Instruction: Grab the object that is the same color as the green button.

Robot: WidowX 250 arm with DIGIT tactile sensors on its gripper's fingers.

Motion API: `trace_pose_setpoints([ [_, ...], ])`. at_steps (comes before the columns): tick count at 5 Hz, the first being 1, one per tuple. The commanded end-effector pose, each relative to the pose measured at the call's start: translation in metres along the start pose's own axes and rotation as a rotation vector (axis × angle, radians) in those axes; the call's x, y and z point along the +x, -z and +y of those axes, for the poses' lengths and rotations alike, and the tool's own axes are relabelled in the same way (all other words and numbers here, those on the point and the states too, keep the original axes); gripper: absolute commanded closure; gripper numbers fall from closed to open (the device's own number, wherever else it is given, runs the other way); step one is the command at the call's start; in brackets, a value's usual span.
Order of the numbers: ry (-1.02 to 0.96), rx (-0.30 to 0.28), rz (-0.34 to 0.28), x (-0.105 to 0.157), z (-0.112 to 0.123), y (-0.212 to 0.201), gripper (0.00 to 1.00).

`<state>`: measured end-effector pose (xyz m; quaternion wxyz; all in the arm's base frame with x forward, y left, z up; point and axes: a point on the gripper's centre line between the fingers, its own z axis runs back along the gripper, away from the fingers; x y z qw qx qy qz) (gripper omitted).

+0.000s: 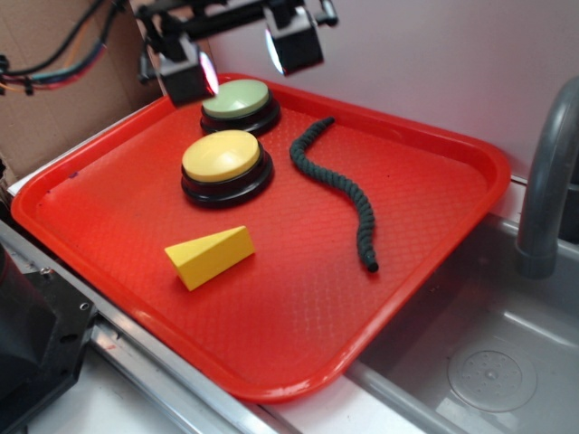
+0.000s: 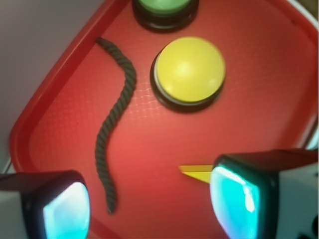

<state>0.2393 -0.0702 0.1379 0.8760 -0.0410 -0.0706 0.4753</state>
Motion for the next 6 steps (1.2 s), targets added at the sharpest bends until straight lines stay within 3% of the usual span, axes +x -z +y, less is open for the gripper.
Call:
trace_pose_setpoints([
  [1, -0.12, 0.064, -0.044, 0.02, -0.035, 0.058, 0.0],
  [3, -0.168, 0.079, -0.041, 0.017, -0.038, 0.096, 0.0],
  [4, -0.178, 0.079, 0.004, 0.016, -0.033, 0.109, 0.0],
  [5, -0.183, 0.079, 0.011, 0.022, -0.032, 0.117, 0.0],
  [6, -0.133, 0.019, 0.053, 0.027, -0.033, 0.113, 0.94],
])
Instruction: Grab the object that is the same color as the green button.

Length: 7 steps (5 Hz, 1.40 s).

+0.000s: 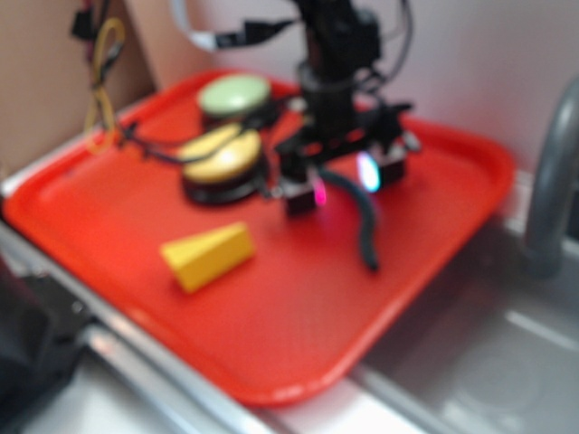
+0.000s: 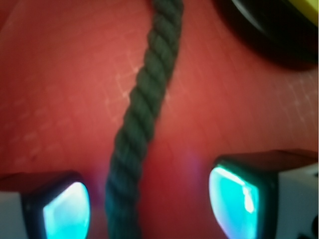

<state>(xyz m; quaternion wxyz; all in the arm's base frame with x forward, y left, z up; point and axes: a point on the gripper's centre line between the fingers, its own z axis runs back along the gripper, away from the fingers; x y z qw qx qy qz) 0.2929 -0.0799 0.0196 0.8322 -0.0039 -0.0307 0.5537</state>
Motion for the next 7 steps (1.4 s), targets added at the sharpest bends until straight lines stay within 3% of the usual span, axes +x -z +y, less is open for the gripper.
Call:
trace_pose_setpoints([
  [1, 0.016, -0.081, 0.031, 0.022, -0.004, -0.008, 1.0],
  [2, 0.041, -0.086, 0.035, 0.023, -0.006, -0.012, 1.0],
  [3, 0.202, -0.112, 0.036, 0.031, -0.01, -0.025, 1.0],
  [4, 0.392, -0.073, -0.014, 0.041, -0.012, -0.049, 1.0],
  [5, 0.591, -0.077, -0.064, 0.041, -0.006, -0.079, 1.0],
  [7, 0.98, -0.021, -0.039, 0.034, 0.035, -0.129, 1.0],
])
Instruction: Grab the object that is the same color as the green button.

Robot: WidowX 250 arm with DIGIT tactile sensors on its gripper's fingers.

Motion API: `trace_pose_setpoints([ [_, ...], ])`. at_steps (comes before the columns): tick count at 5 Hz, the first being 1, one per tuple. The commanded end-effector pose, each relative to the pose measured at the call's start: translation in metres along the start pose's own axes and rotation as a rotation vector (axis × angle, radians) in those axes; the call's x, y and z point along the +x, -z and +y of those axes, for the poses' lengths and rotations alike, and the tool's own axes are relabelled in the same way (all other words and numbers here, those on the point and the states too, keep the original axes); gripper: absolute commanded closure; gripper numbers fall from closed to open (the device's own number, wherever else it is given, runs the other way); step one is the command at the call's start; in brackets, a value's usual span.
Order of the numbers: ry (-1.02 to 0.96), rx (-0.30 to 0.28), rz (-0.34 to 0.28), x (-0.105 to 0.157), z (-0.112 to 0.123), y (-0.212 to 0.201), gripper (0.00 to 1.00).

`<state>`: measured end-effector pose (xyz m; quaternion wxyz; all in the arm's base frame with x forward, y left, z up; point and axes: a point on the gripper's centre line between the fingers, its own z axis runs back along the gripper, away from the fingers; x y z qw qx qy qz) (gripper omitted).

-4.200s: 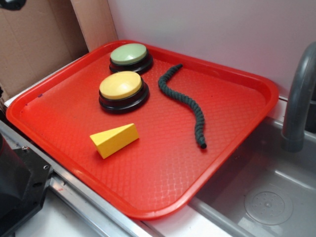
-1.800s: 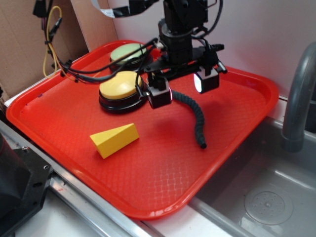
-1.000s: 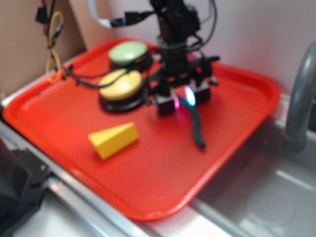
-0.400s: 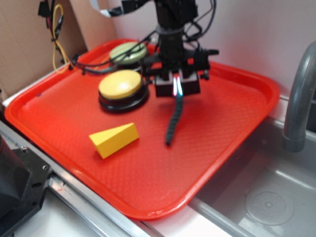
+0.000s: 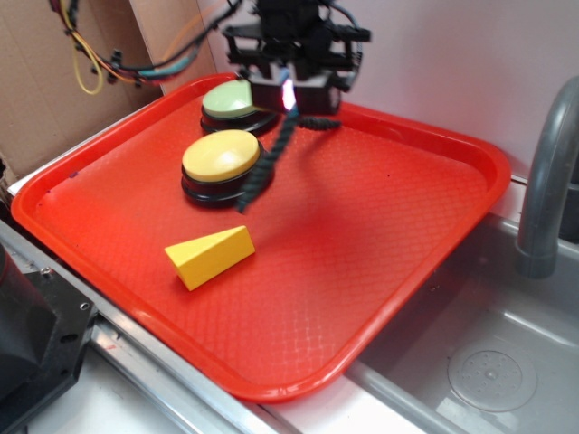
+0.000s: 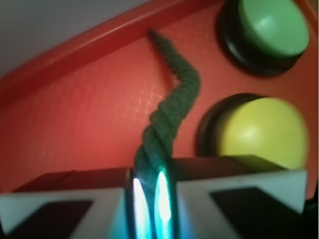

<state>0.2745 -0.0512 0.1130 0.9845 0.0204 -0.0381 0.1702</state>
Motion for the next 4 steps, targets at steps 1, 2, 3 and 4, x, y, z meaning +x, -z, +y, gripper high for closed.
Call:
trace_pose_setpoints([
  [1, 0.298, -0.022, 0.038, -0.024, 0.036, -0.051, 1.0],
  [2, 0.336, -0.05, -0.011, -0.045, 0.048, -0.059, 1.0],
  [3, 0.288, -0.091, -0.047, -0.057, 0.06, -0.066, 1.0],
  [4, 0.186, -0.124, -0.054, -0.058, 0.077, -0.07, 1.0],
])
